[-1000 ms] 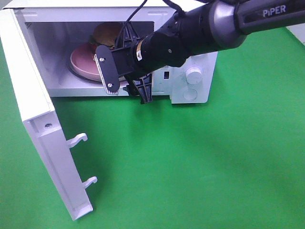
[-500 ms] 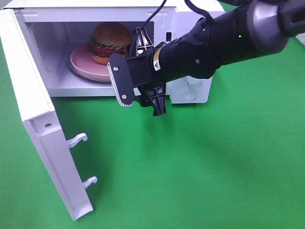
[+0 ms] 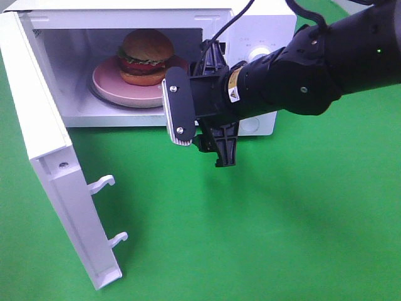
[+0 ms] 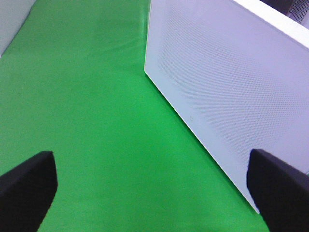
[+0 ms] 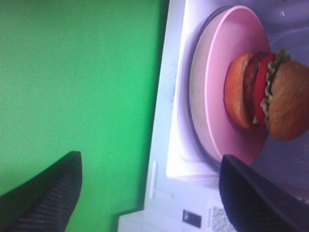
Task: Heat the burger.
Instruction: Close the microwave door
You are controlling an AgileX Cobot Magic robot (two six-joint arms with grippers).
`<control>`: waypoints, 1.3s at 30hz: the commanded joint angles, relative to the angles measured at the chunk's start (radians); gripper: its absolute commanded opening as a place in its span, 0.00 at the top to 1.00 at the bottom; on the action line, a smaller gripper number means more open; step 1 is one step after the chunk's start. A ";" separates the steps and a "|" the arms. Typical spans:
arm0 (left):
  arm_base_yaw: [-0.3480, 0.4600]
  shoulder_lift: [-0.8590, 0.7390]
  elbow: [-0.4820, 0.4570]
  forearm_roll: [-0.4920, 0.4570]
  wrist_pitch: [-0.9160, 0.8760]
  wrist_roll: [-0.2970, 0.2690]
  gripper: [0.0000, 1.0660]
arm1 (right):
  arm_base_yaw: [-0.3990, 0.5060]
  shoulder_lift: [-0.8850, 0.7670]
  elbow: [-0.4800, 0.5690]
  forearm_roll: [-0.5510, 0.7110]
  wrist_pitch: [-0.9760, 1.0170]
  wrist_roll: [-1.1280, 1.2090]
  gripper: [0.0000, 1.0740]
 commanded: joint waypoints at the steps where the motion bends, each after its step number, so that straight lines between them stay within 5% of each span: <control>1: -0.003 -0.016 0.004 0.000 -0.006 0.000 0.06 | -0.003 -0.055 0.058 -0.002 -0.012 0.093 0.29; 18: -0.003 -0.016 0.004 0.000 -0.006 0.000 0.06 | -0.003 -0.269 0.219 0.010 0.118 0.554 0.29; 27: -0.003 -0.016 0.004 0.000 -0.006 0.000 0.06 | -0.003 -0.385 0.233 0.032 0.365 0.848 0.29; 39: -0.003 -0.016 0.004 0.000 -0.006 0.000 0.06 | -0.002 -0.549 0.233 0.090 0.727 0.949 0.29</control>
